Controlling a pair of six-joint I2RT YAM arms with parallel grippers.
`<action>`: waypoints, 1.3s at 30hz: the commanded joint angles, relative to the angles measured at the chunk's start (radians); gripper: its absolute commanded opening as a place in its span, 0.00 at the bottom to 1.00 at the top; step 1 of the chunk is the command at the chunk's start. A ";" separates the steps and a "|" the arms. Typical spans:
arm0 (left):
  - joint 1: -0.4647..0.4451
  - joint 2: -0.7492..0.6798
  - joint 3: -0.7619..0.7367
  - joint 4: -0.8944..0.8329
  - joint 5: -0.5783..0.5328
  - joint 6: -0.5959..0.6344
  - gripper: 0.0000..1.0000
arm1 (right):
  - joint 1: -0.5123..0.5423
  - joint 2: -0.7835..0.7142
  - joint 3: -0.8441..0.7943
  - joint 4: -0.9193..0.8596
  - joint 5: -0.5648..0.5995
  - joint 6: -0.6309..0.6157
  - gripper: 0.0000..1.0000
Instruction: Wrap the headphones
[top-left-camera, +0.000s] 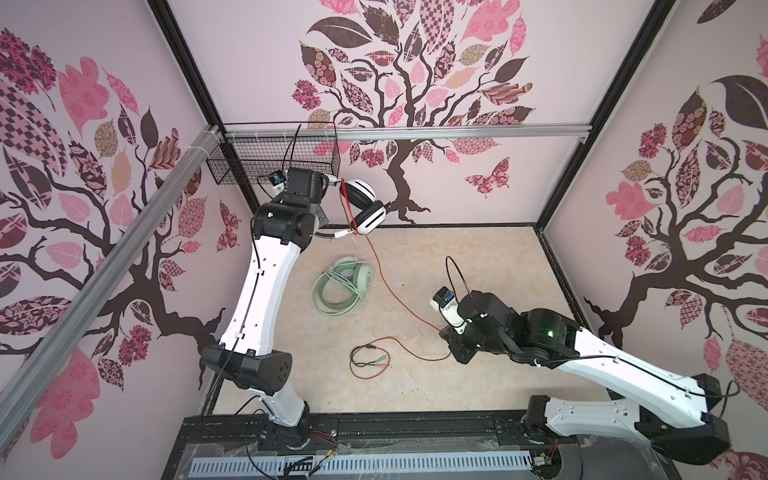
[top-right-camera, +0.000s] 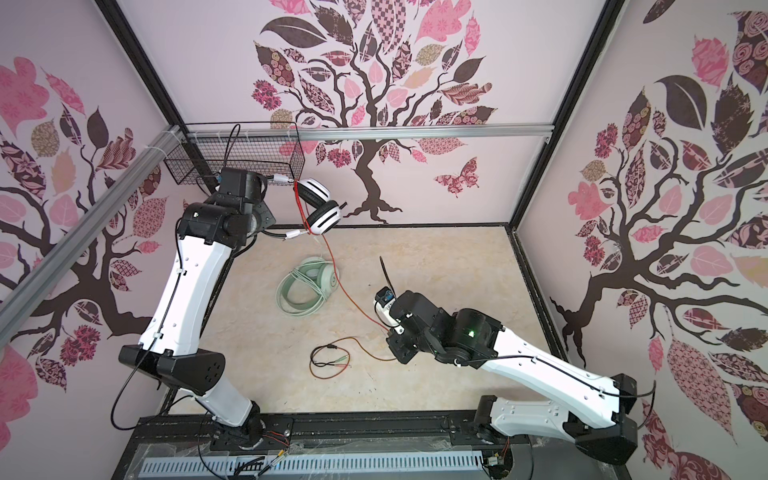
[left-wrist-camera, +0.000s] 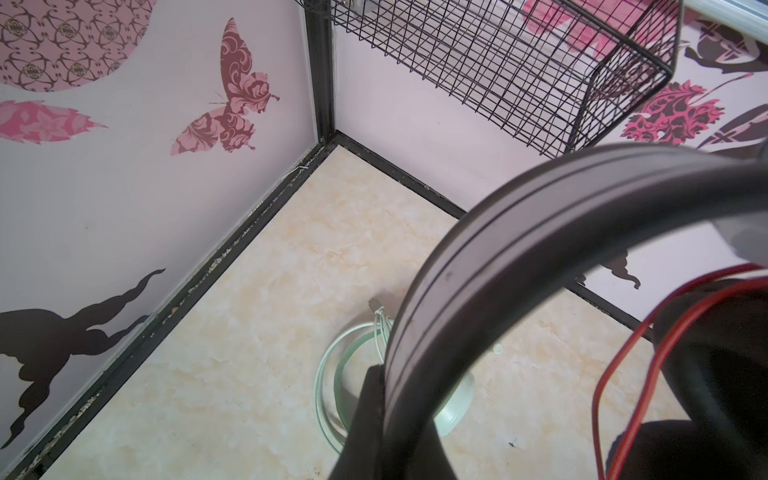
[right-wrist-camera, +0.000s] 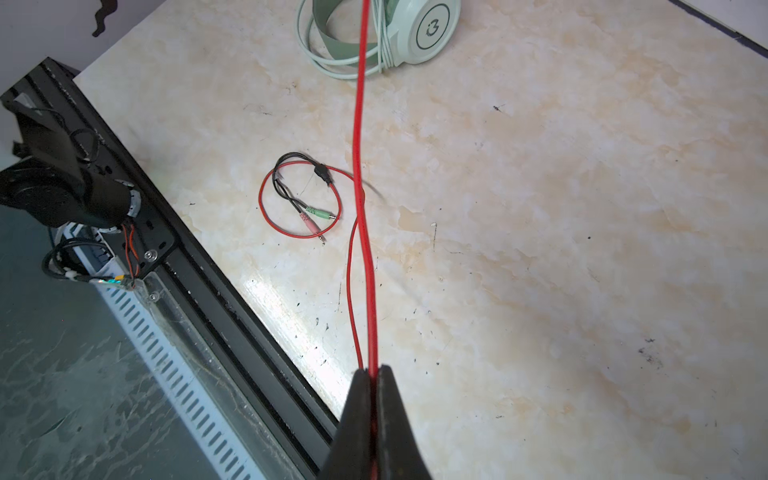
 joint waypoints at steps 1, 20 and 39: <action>0.004 0.025 0.071 0.086 -0.047 -0.076 0.00 | 0.020 -0.016 0.092 -0.098 -0.030 -0.006 0.00; -0.002 0.104 0.087 0.068 -0.010 -0.128 0.00 | 0.118 0.108 0.417 -0.235 -0.017 -0.060 0.00; -0.237 -0.122 -0.388 0.009 -0.310 0.229 0.00 | 0.118 0.357 0.999 -0.359 0.644 -0.243 0.00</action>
